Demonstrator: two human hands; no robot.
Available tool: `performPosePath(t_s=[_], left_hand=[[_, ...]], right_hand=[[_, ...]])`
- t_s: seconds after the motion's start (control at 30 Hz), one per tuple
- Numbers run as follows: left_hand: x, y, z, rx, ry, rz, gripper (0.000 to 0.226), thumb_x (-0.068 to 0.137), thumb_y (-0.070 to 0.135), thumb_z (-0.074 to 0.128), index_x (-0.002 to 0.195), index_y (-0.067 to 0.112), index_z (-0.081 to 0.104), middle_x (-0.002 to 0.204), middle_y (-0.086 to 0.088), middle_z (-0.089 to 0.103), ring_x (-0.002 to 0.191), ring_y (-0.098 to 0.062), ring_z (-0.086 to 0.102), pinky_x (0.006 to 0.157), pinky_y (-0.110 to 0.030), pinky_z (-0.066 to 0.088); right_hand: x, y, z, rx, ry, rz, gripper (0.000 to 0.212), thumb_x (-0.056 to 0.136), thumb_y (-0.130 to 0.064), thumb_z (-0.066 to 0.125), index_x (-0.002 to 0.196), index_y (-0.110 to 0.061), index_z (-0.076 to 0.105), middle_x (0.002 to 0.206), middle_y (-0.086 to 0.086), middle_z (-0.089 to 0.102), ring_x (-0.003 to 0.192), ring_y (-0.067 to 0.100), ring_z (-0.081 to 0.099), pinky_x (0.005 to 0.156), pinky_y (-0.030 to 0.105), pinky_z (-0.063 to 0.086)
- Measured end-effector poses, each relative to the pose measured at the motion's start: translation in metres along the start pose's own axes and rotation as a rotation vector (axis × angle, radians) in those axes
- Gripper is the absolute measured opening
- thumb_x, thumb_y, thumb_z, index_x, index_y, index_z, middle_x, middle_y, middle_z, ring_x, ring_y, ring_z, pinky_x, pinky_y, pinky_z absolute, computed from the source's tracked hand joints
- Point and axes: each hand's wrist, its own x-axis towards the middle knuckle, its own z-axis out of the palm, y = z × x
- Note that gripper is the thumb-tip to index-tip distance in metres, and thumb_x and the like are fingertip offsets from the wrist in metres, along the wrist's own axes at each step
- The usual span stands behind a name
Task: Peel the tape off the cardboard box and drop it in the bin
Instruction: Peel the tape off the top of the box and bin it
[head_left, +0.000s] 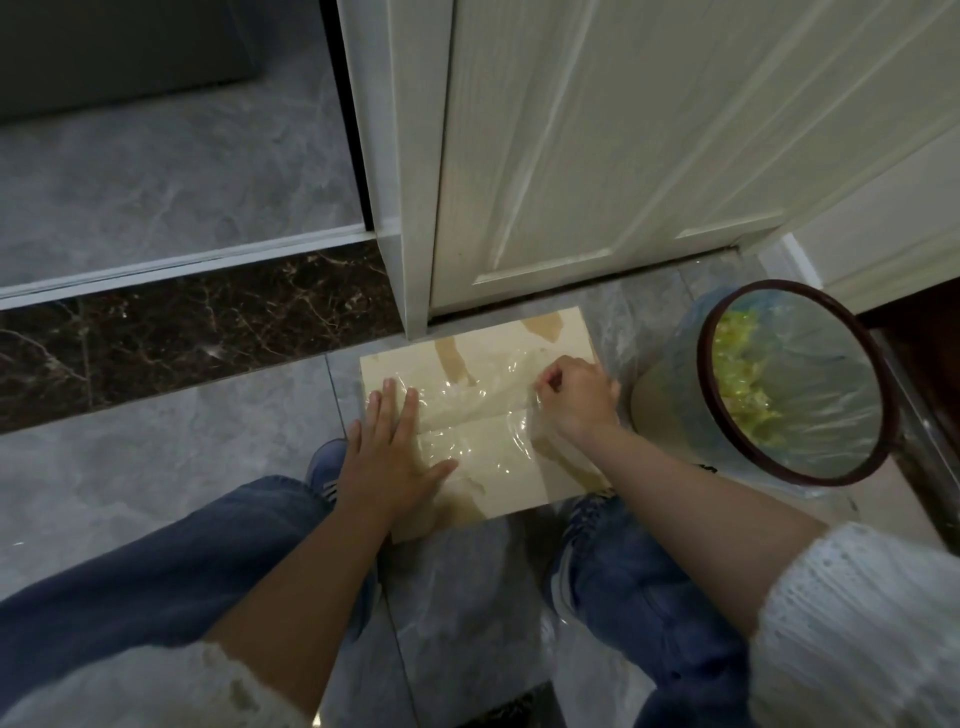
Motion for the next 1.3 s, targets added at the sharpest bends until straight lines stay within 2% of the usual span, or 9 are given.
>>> performPosePath(t_s=[0.2,0.37,0.5,0.57,0.63,0.73,1.03,1.2,1.3], left_hand=[[0.009,0.001,0.007,0.023,-0.044,0.023,0.117,0.072,0.092,0.018,0.160,0.024,-0.021,0.160,-0.001,-0.042,0.152,-0.025,-0.029,0.125,-0.047,-0.004],[0.010,0.003,0.010,0.011,-0.002,0.032,0.116,0.075,0.090,0.019,0.161,0.021,-0.016,0.162,-0.003,-0.038,0.152,-0.025,-0.029,0.125,-0.046,-0.003],[0.012,0.008,0.010,-0.043,0.069,-0.024,0.109,0.082,0.087,0.017,0.163,0.020,-0.011,0.165,-0.002,-0.032,0.153,-0.022,-0.027,0.127,-0.045,-0.003],[0.014,0.011,0.008,-0.077,0.120,-0.051,0.106,0.084,0.085,0.018,0.163,0.019,-0.010,0.167,-0.003,-0.027,0.155,-0.022,-0.023,0.127,-0.045,-0.002],[0.017,0.011,0.005,-0.077,0.164,-0.067,0.106,0.085,0.084,0.017,0.163,0.016,-0.008,0.169,-0.006,-0.020,0.156,-0.024,-0.018,0.128,-0.044,-0.002],[0.024,0.007,0.003,0.006,0.146,-0.048,0.107,0.084,0.084,0.015,0.163,0.015,-0.005,0.169,-0.007,-0.018,0.156,-0.026,-0.016,0.128,-0.045,-0.002],[0.032,0.004,0.009,0.119,0.053,-0.052,0.106,0.080,0.083,0.007,0.162,0.018,-0.015,0.163,-0.006,-0.036,0.153,-0.029,-0.026,0.127,-0.050,-0.004],[0.035,0.005,0.012,0.122,0.045,-0.052,0.107,0.081,0.084,0.007,0.161,0.017,-0.016,0.164,-0.008,-0.034,0.154,-0.030,-0.025,0.127,-0.050,-0.005],[0.035,0.005,0.013,0.125,0.053,-0.060,0.105,0.082,0.083,0.010,0.162,0.018,-0.015,0.165,-0.009,-0.032,0.154,-0.031,-0.024,0.127,-0.051,-0.004]], right_hand=[[0.009,0.008,0.006,0.076,-0.060,0.112,0.006,0.097,-0.026,0.056,0.093,-0.022,0.059,0.088,-0.004,0.063,0.100,0.023,0.059,0.098,0.036,0.030],[0.015,0.006,0.007,0.133,-0.047,0.162,0.005,0.089,-0.029,0.061,0.086,-0.025,0.058,0.086,-0.006,0.064,0.093,0.020,0.058,0.096,0.035,0.032],[0.019,0.005,0.010,0.232,-0.074,0.175,0.013,0.087,-0.031,0.063,0.078,-0.028,0.055,0.084,-0.007,0.062,0.094,0.021,0.060,0.100,0.039,0.044],[0.020,0.006,0.014,0.275,-0.078,0.161,0.009,0.087,-0.029,0.063,0.090,-0.026,0.055,0.086,-0.003,0.063,0.095,0.024,0.060,0.093,0.039,0.050],[0.020,0.007,0.018,0.313,-0.100,0.171,0.030,0.087,-0.026,0.062,0.114,-0.024,0.048,0.092,0.004,0.064,0.092,0.027,0.061,0.086,0.038,0.052],[0.017,0.015,0.024,0.327,-0.145,0.185,0.040,0.087,-0.025,0.061,0.122,-0.026,0.043,0.094,0.007,0.065,0.088,0.027,0.063,0.083,0.037,0.053],[0.027,0.015,0.037,0.362,-0.058,0.222,0.010,0.088,-0.024,0.066,0.085,-0.019,0.058,0.084,0.000,0.064,0.084,0.017,0.061,0.072,0.024,0.043],[0.022,0.008,0.055,0.348,0.040,0.173,0.008,0.086,-0.017,0.065,0.086,-0.018,0.057,0.090,0.005,0.065,0.079,0.020,0.059,0.073,0.027,0.046],[0.024,0.009,0.059,0.455,0.141,0.222,0.007,0.087,-0.011,0.064,0.091,-0.013,0.058,0.093,-0.016,0.044,0.062,0.003,0.050,0.070,0.022,0.042]])
